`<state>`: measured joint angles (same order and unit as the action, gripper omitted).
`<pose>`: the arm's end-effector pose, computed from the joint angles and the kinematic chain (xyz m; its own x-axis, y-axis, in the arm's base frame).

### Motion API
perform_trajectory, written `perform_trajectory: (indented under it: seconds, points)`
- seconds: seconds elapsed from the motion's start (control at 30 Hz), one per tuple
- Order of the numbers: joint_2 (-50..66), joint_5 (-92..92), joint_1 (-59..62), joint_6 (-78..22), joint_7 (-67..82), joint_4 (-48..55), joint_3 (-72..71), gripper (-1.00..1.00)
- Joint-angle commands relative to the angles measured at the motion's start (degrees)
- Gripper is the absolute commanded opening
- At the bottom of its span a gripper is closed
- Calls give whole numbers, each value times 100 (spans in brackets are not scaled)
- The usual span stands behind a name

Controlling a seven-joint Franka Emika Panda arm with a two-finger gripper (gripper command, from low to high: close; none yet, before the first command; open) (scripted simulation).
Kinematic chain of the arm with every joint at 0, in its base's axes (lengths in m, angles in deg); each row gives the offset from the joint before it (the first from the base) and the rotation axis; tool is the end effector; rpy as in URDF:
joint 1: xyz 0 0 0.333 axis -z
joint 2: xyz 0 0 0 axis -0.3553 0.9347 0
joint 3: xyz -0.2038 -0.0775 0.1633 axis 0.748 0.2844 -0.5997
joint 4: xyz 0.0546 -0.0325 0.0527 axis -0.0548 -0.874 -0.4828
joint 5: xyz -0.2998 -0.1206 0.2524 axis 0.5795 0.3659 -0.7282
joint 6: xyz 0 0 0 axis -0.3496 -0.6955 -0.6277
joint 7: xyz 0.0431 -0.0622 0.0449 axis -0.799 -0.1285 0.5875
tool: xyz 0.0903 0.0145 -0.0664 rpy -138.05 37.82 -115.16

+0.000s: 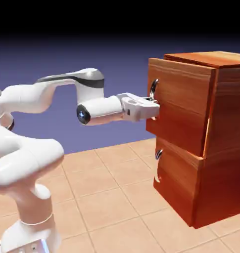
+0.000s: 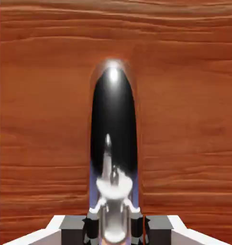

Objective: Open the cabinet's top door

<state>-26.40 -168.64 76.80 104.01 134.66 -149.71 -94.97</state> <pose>0.3909 -0.0177 0.4619 0.1740 -0.6852 0.7073 0.1738 -0.6856 -0.7069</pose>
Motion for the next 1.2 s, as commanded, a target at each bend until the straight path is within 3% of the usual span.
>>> perform_trajectory:
  seconds: [0.0,0.3,0.6,0.83,1.17]
  points:
    - [12,115,-28,-243,54,-125,146,-100]
    - [322,1440,270,-2486,585,-828,1524,-100]
    - [1405,3251,1249,-4670,1491,-729,2801,-100]
    - [2132,4049,-141,-3532,1973,-593,3918,-100]
    - [4140,6347,360,-5348,2995,541,5098,-100]
